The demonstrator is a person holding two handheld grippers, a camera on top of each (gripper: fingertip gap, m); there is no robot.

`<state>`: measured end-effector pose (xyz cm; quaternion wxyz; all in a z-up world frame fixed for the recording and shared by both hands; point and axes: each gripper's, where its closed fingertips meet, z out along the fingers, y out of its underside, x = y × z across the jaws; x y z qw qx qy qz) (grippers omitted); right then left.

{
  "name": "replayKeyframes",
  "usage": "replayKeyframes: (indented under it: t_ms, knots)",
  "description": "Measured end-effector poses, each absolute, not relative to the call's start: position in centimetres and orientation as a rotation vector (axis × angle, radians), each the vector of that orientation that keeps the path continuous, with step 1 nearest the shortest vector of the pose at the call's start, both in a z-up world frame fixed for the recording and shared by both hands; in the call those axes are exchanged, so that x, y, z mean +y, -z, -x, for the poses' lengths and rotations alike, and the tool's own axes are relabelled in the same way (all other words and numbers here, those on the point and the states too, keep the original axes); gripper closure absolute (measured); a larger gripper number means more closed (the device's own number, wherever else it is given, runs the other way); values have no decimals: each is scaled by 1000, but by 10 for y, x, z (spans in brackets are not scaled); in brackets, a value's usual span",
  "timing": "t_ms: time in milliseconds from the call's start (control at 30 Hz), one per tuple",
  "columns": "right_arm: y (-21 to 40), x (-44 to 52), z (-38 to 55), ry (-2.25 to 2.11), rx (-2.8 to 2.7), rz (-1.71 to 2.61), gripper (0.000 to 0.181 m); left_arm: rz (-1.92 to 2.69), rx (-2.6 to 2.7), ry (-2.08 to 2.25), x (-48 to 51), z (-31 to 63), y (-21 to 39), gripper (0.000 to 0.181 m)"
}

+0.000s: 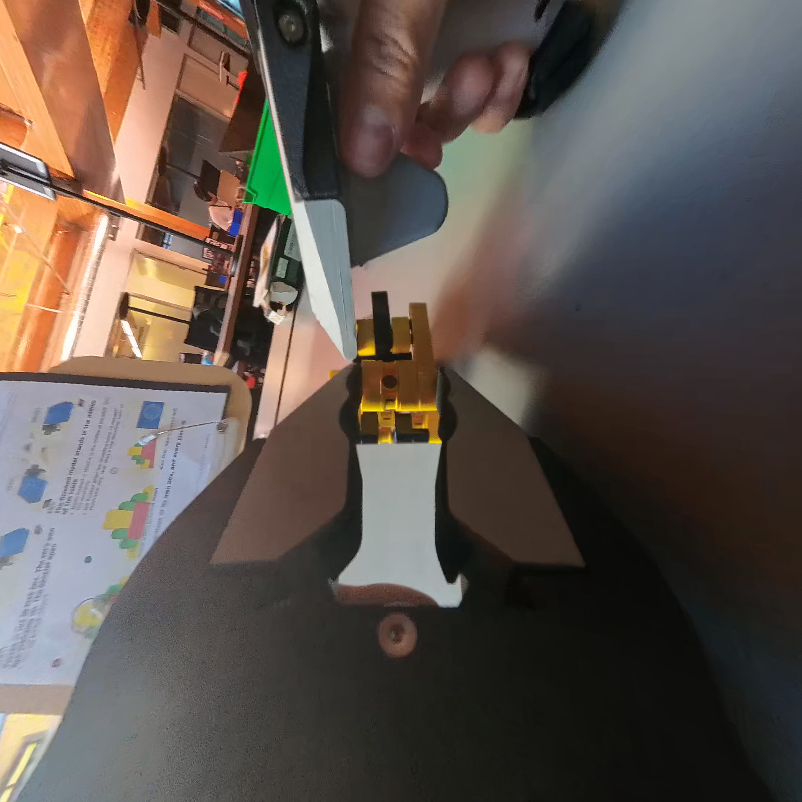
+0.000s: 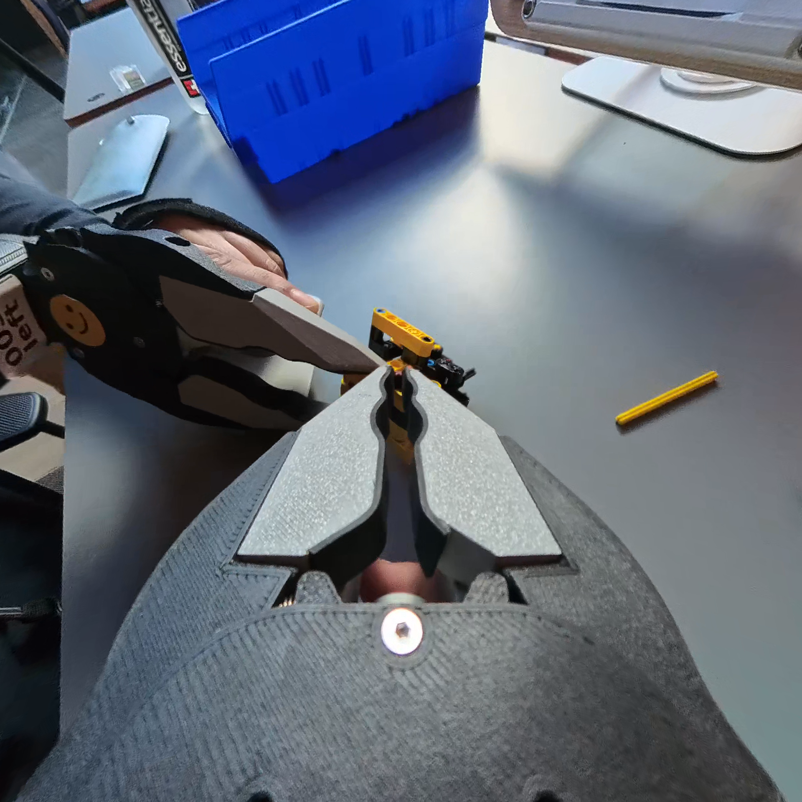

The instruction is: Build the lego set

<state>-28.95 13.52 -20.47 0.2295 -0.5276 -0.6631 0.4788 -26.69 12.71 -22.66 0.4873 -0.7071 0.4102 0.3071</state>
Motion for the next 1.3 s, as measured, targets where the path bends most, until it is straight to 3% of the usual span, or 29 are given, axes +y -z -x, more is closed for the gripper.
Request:
replayKeyframes:
  t_ms: [167, 300, 400, 600, 633, 667, 733, 967, 1067, 1300]
  knots:
    - [192, 137, 303, -1401, -1766, 1478, 181, 1738, 951, -788, 130, 282, 222, 149]
    - [56, 198, 290, -1754, -1154, 1201, 181, 1626, 1101, -814, 126, 248, 230, 151]
    - [100, 186, 305, -1526, -1490, 1287, 181, 1682, 1015, -801, 132, 266, 228, 150]
    - [171, 148, 280, -1503, -1762, 1387, 181, 1694, 969, -814, 137, 279, 227, 150]
    - [179, 145, 278, -1465, -1779, 1399, 161, 1693, 969, -813, 137, 279, 227, 152]
    - [184, 143, 278, -1435, -1795, 1425, 157, 1689, 974, -815, 137, 279, 227, 152]
    - [191, 141, 278, -1393, -1818, 1440, 166, 1682, 987, -833, 136, 278, 228, 152]
    - [205, 140, 285, -1356, -1829, 1472, 167, 1675, 1003, -853, 136, 277, 228, 152]
    - [207, 142, 286, -1351, -1829, 1468, 180, 1676, 1004, -849, 136, 276, 229, 152]
    - [207, 140, 289, -1335, -1827, 1447, 181, 1727, 970, -767, 135, 277, 229, 152]
